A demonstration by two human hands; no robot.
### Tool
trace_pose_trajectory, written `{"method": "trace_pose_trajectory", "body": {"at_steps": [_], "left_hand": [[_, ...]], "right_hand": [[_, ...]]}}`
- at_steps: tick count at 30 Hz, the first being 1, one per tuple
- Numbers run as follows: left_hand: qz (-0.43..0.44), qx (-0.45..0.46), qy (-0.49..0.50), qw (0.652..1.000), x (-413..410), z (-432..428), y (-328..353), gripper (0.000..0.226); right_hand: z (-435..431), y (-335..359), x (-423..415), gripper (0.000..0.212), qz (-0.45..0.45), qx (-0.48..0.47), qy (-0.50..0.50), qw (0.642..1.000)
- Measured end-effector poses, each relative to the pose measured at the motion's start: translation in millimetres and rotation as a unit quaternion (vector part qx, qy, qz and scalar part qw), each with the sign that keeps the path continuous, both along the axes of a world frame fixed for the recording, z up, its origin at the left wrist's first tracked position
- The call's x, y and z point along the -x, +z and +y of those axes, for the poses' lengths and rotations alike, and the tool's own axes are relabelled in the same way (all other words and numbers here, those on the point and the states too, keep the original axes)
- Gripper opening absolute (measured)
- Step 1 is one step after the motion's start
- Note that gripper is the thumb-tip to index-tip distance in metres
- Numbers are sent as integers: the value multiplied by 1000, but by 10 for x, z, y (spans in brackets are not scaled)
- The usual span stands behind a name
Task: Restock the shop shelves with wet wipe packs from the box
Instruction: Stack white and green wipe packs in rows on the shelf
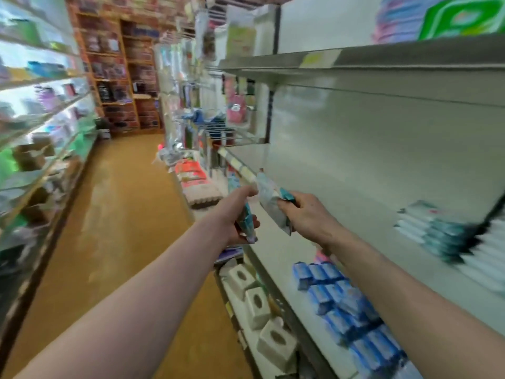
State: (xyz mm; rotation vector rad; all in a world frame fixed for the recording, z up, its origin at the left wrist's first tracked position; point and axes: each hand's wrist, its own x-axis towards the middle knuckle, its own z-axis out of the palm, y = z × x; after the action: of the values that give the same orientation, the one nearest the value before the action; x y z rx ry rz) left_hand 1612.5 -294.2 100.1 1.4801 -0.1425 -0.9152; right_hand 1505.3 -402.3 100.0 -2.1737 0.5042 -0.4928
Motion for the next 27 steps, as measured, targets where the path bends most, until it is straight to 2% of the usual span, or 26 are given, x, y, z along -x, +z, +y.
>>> {"method": "trace_pose_trajectory", "body": {"at_steps": [12, 19, 27], "left_hand": [[-4, 7, -202, 979, 543, -1642, 105, 29], [10, 30, -331, 943, 661, -2273, 166, 45], [31, 29, -415, 909, 536, -2647, 153, 39]], "right_hand": [[-1099, 91, 848, 24, 40, 67, -220, 972], [-1398, 190, 991, 27, 87, 111, -345, 928], [-1569, 182, 862, 36, 140, 174, -442, 869]]}}
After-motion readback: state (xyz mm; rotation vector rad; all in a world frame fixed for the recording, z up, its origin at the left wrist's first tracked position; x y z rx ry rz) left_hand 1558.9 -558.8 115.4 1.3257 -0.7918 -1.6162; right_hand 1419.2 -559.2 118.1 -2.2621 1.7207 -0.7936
